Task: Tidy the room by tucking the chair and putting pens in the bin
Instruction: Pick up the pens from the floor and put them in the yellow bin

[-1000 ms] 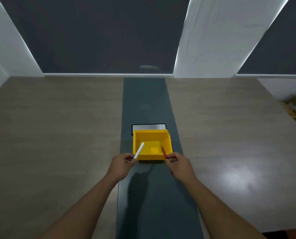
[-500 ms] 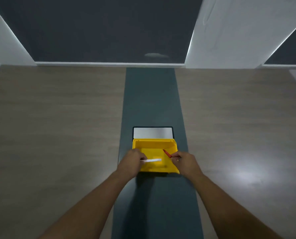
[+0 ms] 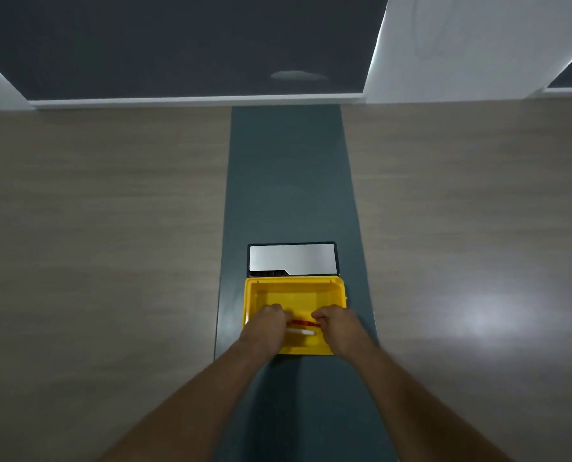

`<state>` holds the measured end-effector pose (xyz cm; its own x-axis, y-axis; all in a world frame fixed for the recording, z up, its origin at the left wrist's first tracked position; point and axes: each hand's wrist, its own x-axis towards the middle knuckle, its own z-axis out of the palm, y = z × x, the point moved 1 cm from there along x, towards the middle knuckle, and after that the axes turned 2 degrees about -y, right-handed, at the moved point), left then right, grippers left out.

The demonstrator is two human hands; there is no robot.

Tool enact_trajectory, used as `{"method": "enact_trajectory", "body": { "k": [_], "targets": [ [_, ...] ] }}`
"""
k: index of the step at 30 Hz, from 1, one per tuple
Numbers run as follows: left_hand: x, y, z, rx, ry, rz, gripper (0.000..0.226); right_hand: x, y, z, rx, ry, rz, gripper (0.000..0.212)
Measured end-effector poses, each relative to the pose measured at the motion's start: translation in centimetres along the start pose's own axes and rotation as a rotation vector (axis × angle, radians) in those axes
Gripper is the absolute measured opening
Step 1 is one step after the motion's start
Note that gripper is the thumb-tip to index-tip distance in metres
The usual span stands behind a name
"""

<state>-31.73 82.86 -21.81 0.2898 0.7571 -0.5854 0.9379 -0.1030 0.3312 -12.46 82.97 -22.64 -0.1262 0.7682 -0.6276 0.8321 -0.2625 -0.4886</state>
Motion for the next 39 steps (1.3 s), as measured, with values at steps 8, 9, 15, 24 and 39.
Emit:
{"method": "enact_trajectory", "body": {
  "k": [8,9,15,24,39],
  "targets": [
    [-3.5,-0.1,-1.7,-0.164,0.111,0.121,0.032,-3.3,-0.7,-1.9,0.013,0.184,0.001,0.031],
    [-4.3,-0.1,-2.0,-0.172,0.136,0.141,0.032,-4.0,-0.9,-2.2,0.015,0.207,-0.002,0.03],
    [-8.4,-0.1,-3.5,-0.198,0.239,0.23,0.03,-9.8,-2.1,-4.1,0.072,0.375,-0.055,0.028],
    [-12.9,2.1,-3.7,-0.188,0.233,0.318,0.027,-17.7,-2.6,-3.6,0.115,0.529,-0.102,0.027],
    [-15.4,9.9,-0.7,-0.086,0.241,0.495,0.029,-26.9,4.3,0.8,0.251,0.667,0.022,0.027]
  ]
}}
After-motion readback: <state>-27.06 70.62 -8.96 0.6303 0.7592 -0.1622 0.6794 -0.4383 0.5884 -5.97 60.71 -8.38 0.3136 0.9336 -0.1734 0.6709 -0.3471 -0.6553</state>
